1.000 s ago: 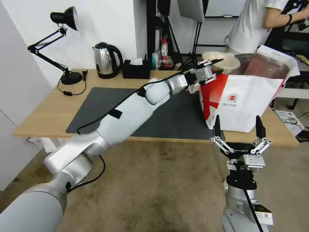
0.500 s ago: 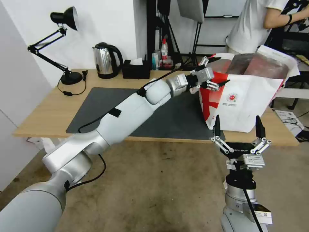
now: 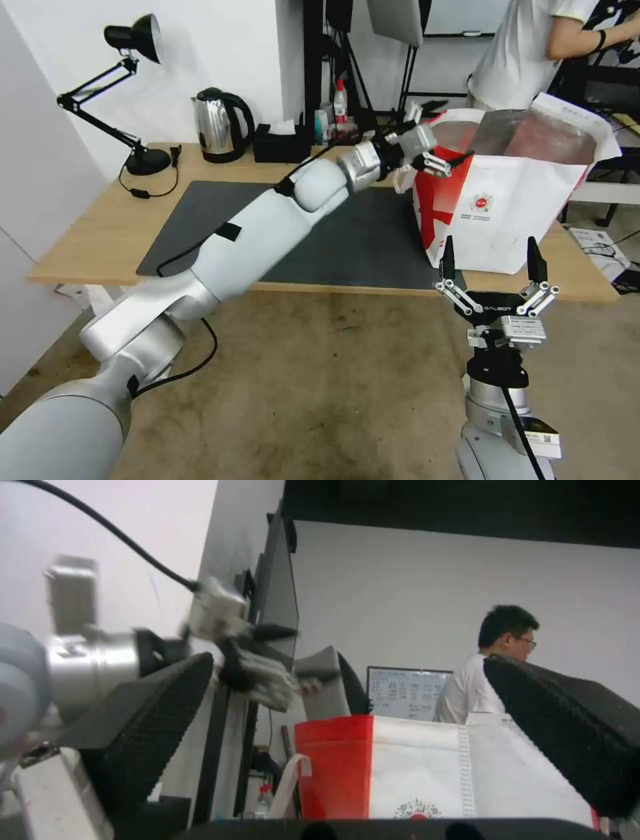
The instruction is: Pick up the trash from the table and place it into the takeout bag.
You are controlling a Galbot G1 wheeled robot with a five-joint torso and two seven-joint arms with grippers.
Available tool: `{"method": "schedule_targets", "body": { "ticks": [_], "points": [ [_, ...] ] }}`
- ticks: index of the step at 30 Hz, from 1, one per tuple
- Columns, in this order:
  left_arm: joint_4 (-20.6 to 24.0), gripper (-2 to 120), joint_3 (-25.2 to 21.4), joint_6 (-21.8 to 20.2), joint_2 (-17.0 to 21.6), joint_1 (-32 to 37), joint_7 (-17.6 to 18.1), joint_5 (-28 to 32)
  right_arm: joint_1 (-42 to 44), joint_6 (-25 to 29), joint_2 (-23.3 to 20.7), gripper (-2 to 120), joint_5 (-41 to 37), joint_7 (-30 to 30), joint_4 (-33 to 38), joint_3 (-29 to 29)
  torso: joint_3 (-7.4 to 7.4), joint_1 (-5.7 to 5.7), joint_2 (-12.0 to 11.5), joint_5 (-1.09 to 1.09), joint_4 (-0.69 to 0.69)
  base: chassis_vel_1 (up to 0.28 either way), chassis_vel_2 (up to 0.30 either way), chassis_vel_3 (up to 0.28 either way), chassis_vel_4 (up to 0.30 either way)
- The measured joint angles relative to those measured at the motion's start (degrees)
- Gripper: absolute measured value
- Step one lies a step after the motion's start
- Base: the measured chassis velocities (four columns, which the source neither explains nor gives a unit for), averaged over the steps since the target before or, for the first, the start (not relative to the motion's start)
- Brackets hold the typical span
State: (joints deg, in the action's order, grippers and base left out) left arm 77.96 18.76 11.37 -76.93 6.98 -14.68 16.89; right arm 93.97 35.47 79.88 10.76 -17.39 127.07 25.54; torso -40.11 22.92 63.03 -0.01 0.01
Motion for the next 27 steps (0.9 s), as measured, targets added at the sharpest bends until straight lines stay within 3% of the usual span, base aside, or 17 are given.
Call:
{"method": "schedule_targets", "body": {
  "ticks": [13, 16, 18, 21, 23, 26, 27],
  "points": [
    [13.2, 100, -13.4, 0.8, 7.7, 10.8, 9.7, 4.3, -1.0, -0.4, -2.5, 100, -0.1, 0.0, -1.1, -0.1, 0.01, 0.00, 0.0, 0.00, -0.01, 0.000, 0.000, 0.000, 0.000],
    [19.1, 100, -19.0, 2.2, 9.6, 20.2, 12.6, 4.3, -1.5, -0.7, -3.0, 100, -0.1, 0.0, -1.8, -0.7, 0.01, 0.00, 0.0, -0.01, -0.01, 0.000, 0.000, 0.000, 0.000],
    [20.2, 100, -20.1, 2.5, 9.8, 22.1, 13.2, 4.3, -1.6, -0.7, -3.1, 100, -0.1, 0.0, -2.0, -0.8, 0.00, 0.00, 0.0, -0.01, 0.01, 0.000, 0.000, 0.000, 0.000],
    [25.8, 100, -25.2, 4.1, 10.8, 32.4, 14.9, 3.6, -1.8, -0.8, -3.5, 100, -0.1, 0.0, -2.9, -1.0, 0.01, -0.01, 0.0, 0.01, -0.01, 0.000, 0.000, 0.000, 0.000],
    [27.1, 100, -26.2, 4.6, 10.8, 35.0, 15.3, 3.3, -1.9, -0.8, -3.6, 100, -0.1, 0.1, -3.2, -1.0, 0.01, 0.00, 0.0, 0.01, 0.00, 0.000, 0.000, 0.000, 0.000],
    [32.4, 100, -30.4, 6.6, 9.3, 46.2, 17.1, 1.3, -2.5, -0.8, -3.5, 100, 0.1, 0.1, -4.2, -1.1, 0.01, 0.00, 0.0, 0.00, 0.00, 0.000, 0.000, 0.000, 0.000],
    [32.4, 100, -30.4, 6.6, 9.3, 46.2, 17.1, 1.3, -2.5, -0.8, -3.5, 100, 0.1, 0.1, -4.2, -1.1, 0.01, 0.00, 0.0, 0.00, 0.00, 0.000, 0.000, 0.000, 0.000]
  ]
}}
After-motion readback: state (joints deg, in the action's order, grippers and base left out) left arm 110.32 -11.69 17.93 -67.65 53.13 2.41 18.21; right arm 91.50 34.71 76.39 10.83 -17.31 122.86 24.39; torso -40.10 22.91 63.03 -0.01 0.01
